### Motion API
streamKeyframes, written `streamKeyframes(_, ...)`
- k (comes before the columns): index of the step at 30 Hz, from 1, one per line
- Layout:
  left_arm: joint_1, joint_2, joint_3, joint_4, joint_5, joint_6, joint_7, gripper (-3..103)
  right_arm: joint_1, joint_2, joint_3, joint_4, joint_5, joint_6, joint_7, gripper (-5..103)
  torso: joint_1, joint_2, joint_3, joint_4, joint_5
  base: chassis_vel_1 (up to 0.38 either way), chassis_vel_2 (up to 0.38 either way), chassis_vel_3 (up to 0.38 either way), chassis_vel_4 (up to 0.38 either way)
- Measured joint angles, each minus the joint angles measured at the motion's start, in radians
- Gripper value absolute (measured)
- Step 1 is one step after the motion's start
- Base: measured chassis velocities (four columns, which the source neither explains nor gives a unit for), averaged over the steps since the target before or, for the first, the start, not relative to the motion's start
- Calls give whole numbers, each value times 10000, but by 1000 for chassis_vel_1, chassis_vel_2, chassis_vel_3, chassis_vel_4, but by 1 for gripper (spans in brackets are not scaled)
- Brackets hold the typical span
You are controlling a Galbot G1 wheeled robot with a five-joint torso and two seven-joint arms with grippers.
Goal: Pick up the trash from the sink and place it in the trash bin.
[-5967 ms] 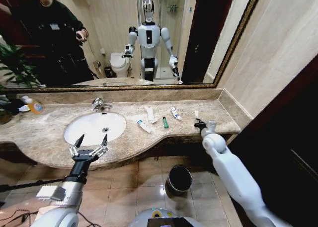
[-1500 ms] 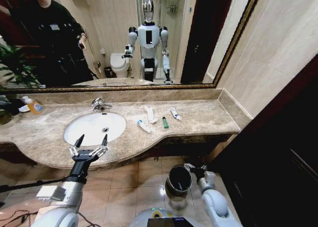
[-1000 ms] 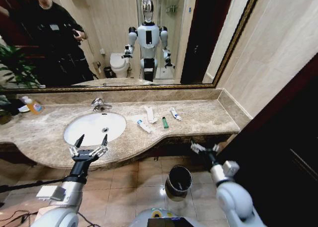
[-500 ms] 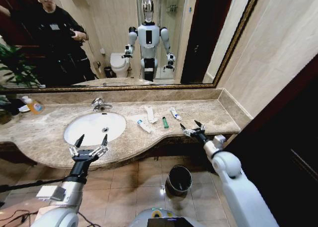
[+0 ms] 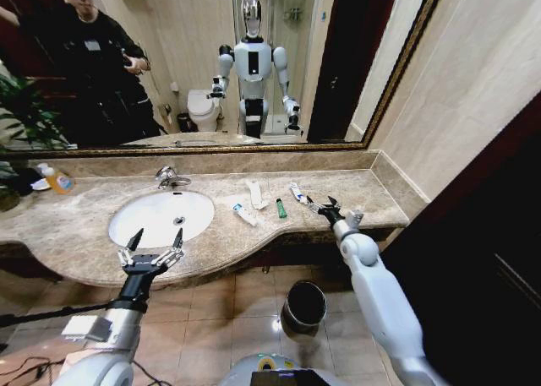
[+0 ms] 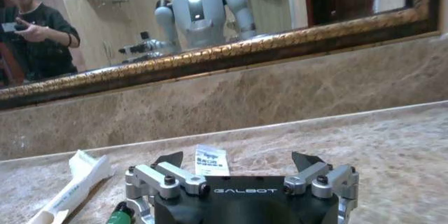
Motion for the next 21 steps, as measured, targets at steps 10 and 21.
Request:
streamKeyframes(10,0,0,0,0,-1,0,0,100,538,182,-377,-1113,-565,50,-81,100,-1,0,0,0,-1,0,0,0,0)
streamKeyframes(21,0,0,0,0,0,0,0,100,651,315,-439,-1540,-754,132,-184,97,-2,0,-1,-1,-1,0,0,0,0)
